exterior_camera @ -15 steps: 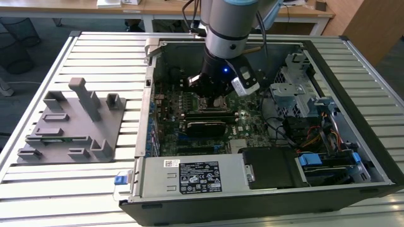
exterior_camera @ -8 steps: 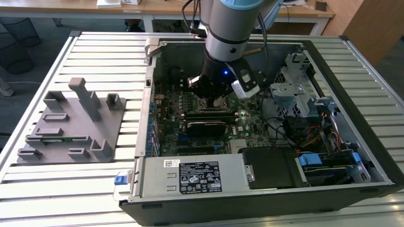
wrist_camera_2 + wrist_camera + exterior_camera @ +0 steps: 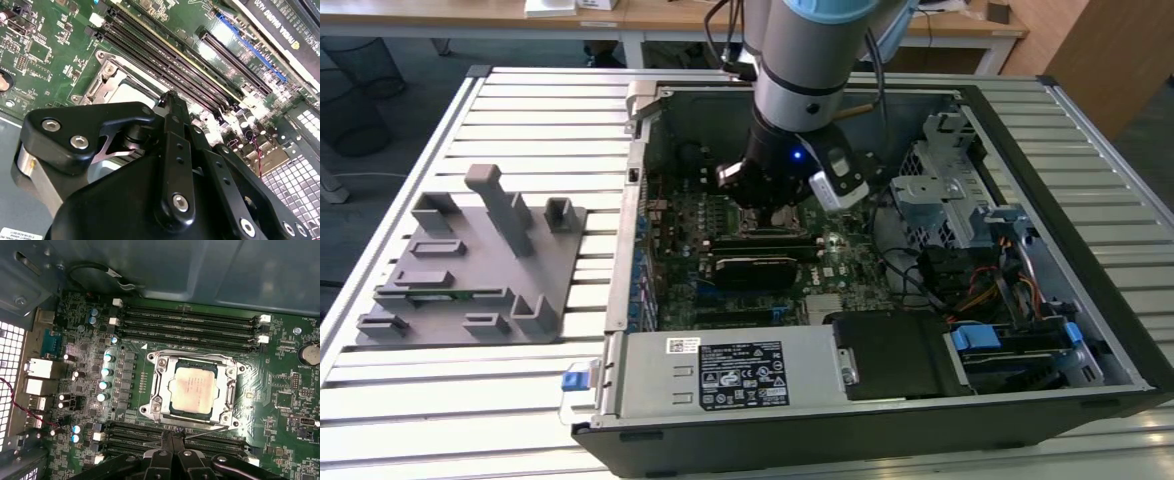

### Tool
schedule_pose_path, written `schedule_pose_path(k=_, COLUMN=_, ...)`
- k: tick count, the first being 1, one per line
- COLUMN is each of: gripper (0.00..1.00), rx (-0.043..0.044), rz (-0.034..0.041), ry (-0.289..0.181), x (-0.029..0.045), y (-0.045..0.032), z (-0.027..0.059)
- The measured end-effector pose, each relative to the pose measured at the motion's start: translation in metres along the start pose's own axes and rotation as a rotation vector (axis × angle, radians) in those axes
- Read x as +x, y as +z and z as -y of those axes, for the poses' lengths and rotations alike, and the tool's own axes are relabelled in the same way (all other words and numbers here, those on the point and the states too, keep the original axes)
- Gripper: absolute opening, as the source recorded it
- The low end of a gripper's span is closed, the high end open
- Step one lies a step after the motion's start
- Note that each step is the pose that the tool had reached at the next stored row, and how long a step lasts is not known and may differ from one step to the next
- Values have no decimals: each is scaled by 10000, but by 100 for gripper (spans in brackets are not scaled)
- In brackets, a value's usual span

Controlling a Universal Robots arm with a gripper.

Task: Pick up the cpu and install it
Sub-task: 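Install the second cpu locking lever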

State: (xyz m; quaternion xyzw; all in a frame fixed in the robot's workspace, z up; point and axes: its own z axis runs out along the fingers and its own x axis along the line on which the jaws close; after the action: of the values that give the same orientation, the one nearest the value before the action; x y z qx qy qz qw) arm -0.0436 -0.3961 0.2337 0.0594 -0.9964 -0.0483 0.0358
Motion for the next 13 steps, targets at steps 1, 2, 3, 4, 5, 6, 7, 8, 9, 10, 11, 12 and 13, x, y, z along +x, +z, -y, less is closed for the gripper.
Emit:
schedule_pose_path(k=1, gripper=11, rx=-2, rz=0, ry=0, x=1, y=2, z=3)
schedule_pose_path(k=2, gripper=11, rx=-2, rz=0, ry=1, x=4, y=6, z=4)
schedule_pose_path(k=3, gripper=11, rx=-2, rz=0, ry=0, x=6, y=9, z=5)
schedule_pose_path(k=4, gripper=11, rx=-2, rz=0, ry=0, x=10, y=14, z=5)
schedule_pose_path(k=5, gripper=11, rx=-2, rz=0, ry=0, x=14, y=19, z=5)
schedule_pose_path(k=6, gripper=11, rx=-1, rz=0, ry=0, x=23, y=24, z=5)
schedule_pose_path(k=7, gripper=11, rx=-2, rz=0, ry=0, x=30, y=29, z=5)
schedule_pose_path(k=8, gripper=11, rx=-1, rz=0, ry=1, x=35, y=34, z=5)
schedule_pose_path(k=9, gripper=11, rx=-3, rz=0, ry=0, x=39, y=42, z=5)
schedule_pose_path(k=10, gripper=11, rx=-2, rz=0, ry=0, x=40, y=49, z=5)
schedule_pose_path(k=11, gripper=11, rx=-2, rz=0, ry=-2, x=40, y=59, z=6)
schedule_pose_path(k=12, gripper=11, rx=-3, rz=0, ry=-2, x=40, y=67, z=7)
schedule_pose_path(k=13, gripper=11, rx=-3, rz=0, ry=-1, x=41, y=76, z=8)
